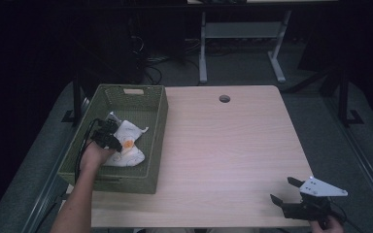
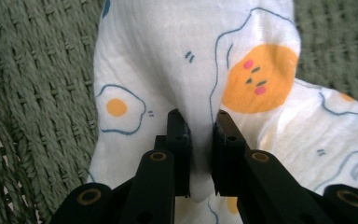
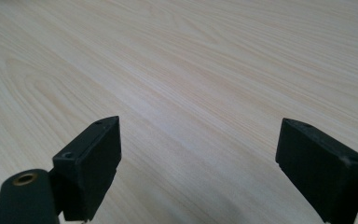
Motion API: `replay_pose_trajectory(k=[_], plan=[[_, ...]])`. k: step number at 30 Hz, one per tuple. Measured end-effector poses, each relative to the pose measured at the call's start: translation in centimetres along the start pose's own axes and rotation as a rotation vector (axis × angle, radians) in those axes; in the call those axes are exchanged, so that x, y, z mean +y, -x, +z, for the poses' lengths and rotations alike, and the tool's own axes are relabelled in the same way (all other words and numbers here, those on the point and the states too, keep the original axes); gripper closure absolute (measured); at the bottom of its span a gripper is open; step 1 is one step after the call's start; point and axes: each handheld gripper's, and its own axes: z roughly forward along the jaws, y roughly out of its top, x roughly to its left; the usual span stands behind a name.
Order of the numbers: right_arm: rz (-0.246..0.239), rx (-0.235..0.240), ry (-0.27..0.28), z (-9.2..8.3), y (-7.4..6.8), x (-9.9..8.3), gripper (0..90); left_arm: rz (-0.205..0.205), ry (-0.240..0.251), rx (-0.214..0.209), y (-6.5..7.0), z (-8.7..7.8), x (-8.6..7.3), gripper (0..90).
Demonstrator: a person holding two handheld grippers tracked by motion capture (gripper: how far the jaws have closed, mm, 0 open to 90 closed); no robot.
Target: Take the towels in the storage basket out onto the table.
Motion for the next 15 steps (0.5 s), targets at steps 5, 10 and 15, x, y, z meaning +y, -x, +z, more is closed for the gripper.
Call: replay_pose_trajectory(k=[5,10,15], plan=[[0.003,-0.008,0.002,0.0,-0.1,0.0,13.8,0.0,0.066,-0.073,0.3,-1.6,-0.1,79.9],[0.005,-0.013,0.011,-0.1,0.0,0.0,13.8,0.007,0.125,-0.123,0.6,-2.9,-0.3,79.9],[0.017,-0.009,0.022,-0.2,0.0,0.0,13.9,0.014,0.168,-0.161,0.6,-4.1,-0.5,79.9]])
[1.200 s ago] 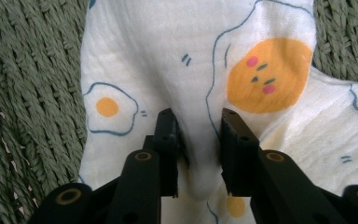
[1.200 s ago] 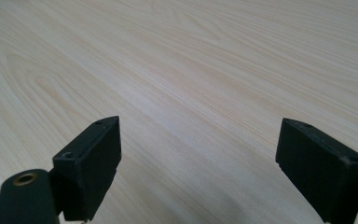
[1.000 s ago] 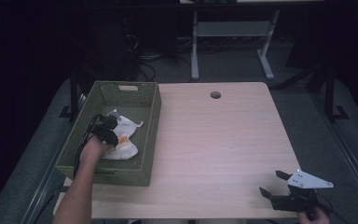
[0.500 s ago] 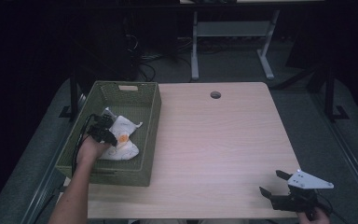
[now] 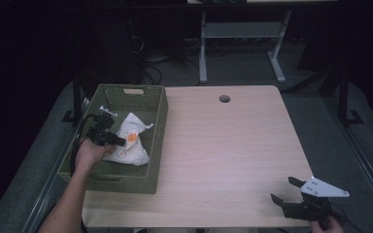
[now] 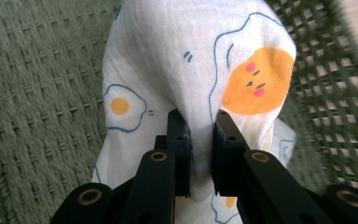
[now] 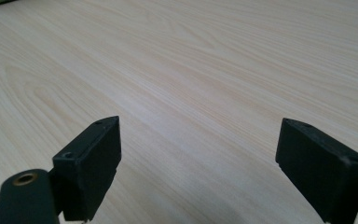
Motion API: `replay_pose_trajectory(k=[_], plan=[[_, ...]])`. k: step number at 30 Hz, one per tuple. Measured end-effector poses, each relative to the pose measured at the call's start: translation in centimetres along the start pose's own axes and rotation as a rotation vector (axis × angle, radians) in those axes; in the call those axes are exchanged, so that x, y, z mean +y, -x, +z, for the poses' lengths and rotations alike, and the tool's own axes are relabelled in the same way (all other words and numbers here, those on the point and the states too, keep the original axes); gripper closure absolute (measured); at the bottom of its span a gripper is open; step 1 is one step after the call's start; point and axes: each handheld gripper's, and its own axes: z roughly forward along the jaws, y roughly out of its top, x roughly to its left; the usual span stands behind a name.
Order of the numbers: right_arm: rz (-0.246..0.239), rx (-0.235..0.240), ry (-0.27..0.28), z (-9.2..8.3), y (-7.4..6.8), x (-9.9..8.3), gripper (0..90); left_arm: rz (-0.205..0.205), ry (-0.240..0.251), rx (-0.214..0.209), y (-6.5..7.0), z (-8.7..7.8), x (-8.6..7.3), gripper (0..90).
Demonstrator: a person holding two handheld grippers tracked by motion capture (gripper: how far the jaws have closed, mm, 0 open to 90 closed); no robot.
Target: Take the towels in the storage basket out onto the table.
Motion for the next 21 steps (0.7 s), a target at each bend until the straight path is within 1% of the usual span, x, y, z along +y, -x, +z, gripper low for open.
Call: replay_pose_trajectory(k=[1,3,7,8,10,11,12,14,19,20,21], plan=[[0.0,0.0,0.0,0.0,0.0,0.0,13.9,0.0,0.0,0.0,0.0,0.0,0.0,80.0],[-0.002,0.0,0.006,0.0,0.0,0.0,13.9,0.004,0.019,-0.018,0.0,-0.4,-0.1,79.9],[0.005,0.002,0.009,0.0,0.1,-0.1,13.9,-0.001,0.047,-0.063,0.1,-1.1,-0.1,79.9],[0.005,0.002,0.008,0.0,0.1,-0.1,13.9,-0.001,0.058,-0.085,0.1,-1.3,-0.1,79.9],[0.008,0.003,0.011,0.1,0.2,-0.1,13.9,0.003,0.076,-0.098,0.2,-1.7,-0.2,79.9],[0.008,0.003,0.011,0.1,0.2,-0.1,13.9,0.003,0.076,-0.098,0.2,-1.7,-0.2,79.9],[0.008,0.002,0.011,0.1,0.2,-0.1,13.9,0.008,0.083,-0.106,0.3,-1.9,-0.3,79.9],[0.008,0.002,0.011,0.1,0.2,-0.1,13.8,0.012,0.08,-0.11,0.3,-2.1,-0.4,79.8],[0.013,0.009,0.0,0.3,0.2,-0.1,13.8,0.016,0.101,-0.138,0.2,-2.7,-0.7,79.8],[0.011,0.01,0.002,0.4,0.2,-0.1,13.9,0.008,0.119,-0.16,0.1,-2.8,-0.8,79.6],[0.011,0.011,0.007,0.4,0.1,-0.1,13.8,-0.014,0.143,-0.203,-0.2,-3.0,-0.9,79.6]])
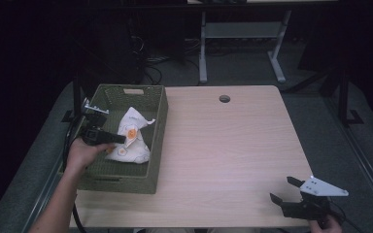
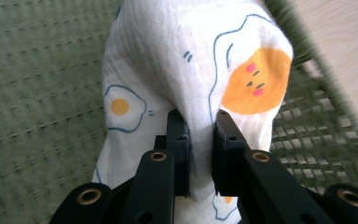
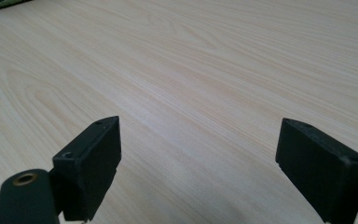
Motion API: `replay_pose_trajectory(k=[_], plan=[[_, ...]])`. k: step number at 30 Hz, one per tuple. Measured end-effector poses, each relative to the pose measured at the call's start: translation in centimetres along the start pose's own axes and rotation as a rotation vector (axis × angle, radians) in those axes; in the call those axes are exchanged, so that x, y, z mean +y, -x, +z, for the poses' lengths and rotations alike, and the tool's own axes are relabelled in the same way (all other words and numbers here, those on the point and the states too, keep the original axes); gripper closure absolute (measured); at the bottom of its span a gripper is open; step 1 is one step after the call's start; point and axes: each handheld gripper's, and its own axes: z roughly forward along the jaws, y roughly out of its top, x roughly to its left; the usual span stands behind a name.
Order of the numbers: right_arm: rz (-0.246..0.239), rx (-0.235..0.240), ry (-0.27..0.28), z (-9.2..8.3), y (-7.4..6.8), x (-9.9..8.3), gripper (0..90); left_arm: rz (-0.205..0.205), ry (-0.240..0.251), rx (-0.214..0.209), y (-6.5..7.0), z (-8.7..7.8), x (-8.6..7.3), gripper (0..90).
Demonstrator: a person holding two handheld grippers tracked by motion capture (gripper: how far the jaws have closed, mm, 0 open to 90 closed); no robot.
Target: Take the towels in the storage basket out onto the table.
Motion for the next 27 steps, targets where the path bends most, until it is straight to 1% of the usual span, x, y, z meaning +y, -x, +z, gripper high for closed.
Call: replay_pose_trajectory(k=[1,2,3,5,9,11,12,14,17,18,19,21,22,23,25,26,27], plan=[[0.0,0.0,0.0,0.0,0.0,0.0,13.8,0.0,0.0,0.0,0.0,0.0,0.0,79.6],[-0.002,0.002,0.003,0.0,0.0,0.0,13.9,-0.006,0.014,-0.009,-0.1,-0.2,-0.1,79.6],[-0.002,0.002,0.003,0.0,0.0,0.0,13.9,-0.012,0.027,-0.028,-0.2,-0.3,-0.1,79.6],[-0.001,0.0,-0.004,0.1,0.0,0.0,13.9,-0.019,0.039,-0.038,-0.3,-0.6,-0.1,79.6],[0.0,0.001,-0.009,0.3,0.0,0.1,13.8,-0.03,0.068,-0.079,-0.5,-1.3,-0.2,79.5],[-0.007,0.006,-0.015,0.4,-0.1,0.1,13.8,-0.029,0.078,-0.087,-0.6,-1.6,-0.3,79.6],[-0.003,0.007,-0.016,0.5,-0.1,0.1,13.8,-0.034,0.08,-0.098,-0.7,-1.7,-0.4,79.3],[-0.001,0.007,-0.019,0.5,-0.1,0.1,13.8,-0.035,0.081,-0.099,-0.8,-1.7,-0.4,79.2],[-0.002,0.011,-0.021,0.5,-0.1,0.1,13.9,-0.047,0.092,-0.117,-0.9,-1.7,-0.5,79.5],[-0.002,0.011,-0.021,0.5,-0.1,0.1,13.9,-0.047,0.092,-0.117,-0.9,-1.7,-0.5,79.6],[-0.004,0.011,-0.016,0.5,-0.1,0.1,13.9,-0.044,0.103,-0.139,-1.0,-1.9,-0.5,79.7],[-0.002,0.01,-0.013,0.5,-0.1,0.1,13.9,-0.04,0.107,-0.144,-1.0,-2.0,-0.5,79.7],[0.002,0.01,-0.017,0.5,0.0,0.1,13.8,-0.045,0.119,-0.162,-1.1,-2.1,-0.5,79.8],[0.0,0.008,-0.017,0.5,0.0,0.0,13.9,-0.039,0.121,-0.168,-1.1,-2.2,-0.5,79.8],[0.001,0.009,-0.017,0.5,0.0,0.0,13.9,-0.041,0.122,-0.171,-1.1,-2.2,-0.6,79.9],[0.0,0.013,-0.021,0.5,0.0,0.0,13.9,-0.031,0.11,-0.177,-1.1,-2.2,-0.7,79.9],[0.0,0.013,-0.021,0.5,0.0,0.0,13.9,-0.031,0.11,-0.177,-1.1,-2.2,-0.7,79.9]])
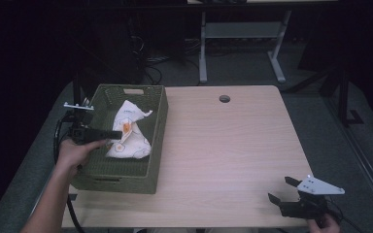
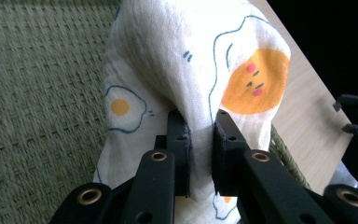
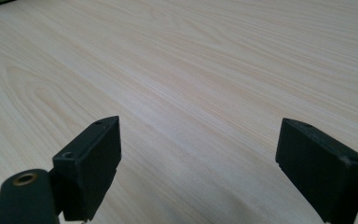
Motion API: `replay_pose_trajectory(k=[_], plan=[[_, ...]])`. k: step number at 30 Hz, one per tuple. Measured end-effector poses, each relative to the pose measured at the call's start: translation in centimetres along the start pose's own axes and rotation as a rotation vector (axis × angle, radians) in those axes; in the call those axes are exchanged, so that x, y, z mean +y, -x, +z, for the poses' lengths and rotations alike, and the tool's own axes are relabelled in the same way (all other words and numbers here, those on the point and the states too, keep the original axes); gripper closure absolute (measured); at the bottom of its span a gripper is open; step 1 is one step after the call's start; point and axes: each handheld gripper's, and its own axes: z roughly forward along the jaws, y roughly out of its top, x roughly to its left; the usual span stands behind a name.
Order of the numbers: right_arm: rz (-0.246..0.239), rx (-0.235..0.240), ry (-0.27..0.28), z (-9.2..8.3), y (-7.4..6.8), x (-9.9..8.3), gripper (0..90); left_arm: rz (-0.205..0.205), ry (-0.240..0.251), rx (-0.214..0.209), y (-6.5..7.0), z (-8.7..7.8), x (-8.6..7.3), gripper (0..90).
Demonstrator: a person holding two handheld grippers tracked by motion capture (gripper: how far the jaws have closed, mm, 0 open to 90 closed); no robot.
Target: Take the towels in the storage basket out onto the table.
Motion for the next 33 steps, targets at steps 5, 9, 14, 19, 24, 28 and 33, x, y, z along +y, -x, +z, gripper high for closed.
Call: replay_pose_trajectory(k=[5,9,14,19,24,28,33], plan=[[-0.01,-0.003,0.002,0.0,-0.1,0.0,13.8,-0.004,0.007,-0.025,0.1,-0.2,-0.2,79.9],[-0.013,-0.005,0.001,-0.1,-0.1,0.0,13.9,-0.01,0.035,-0.05,0.1,-0.7,0.0,79.9],[-0.003,-0.005,0.007,-0.1,-0.1,0.0,13.9,-0.034,0.064,-0.074,-0.2,-1.2,0.0,79.9],[-0.004,-0.002,0.002,-0.1,-0.2,0.1,13.9,-0.054,0.092,-0.113,-0.4,-1.7,-0.1,79.9],[-0.003,-0.003,0.003,-0.1,-0.2,0.1,13.9,-0.053,0.103,-0.121,-0.3,-2.3,-0.1,79.9],[-0.005,0.0,0.001,-0.1,-0.3,0.1,13.9,-0.051,0.115,-0.127,-0.3,-2.8,0.0,79.9],[-0.008,0.002,0.003,0.0,-0.2,0.1,13.8,-0.044,0.124,-0.132,-0.3,-3.5,0.2,79.8]])
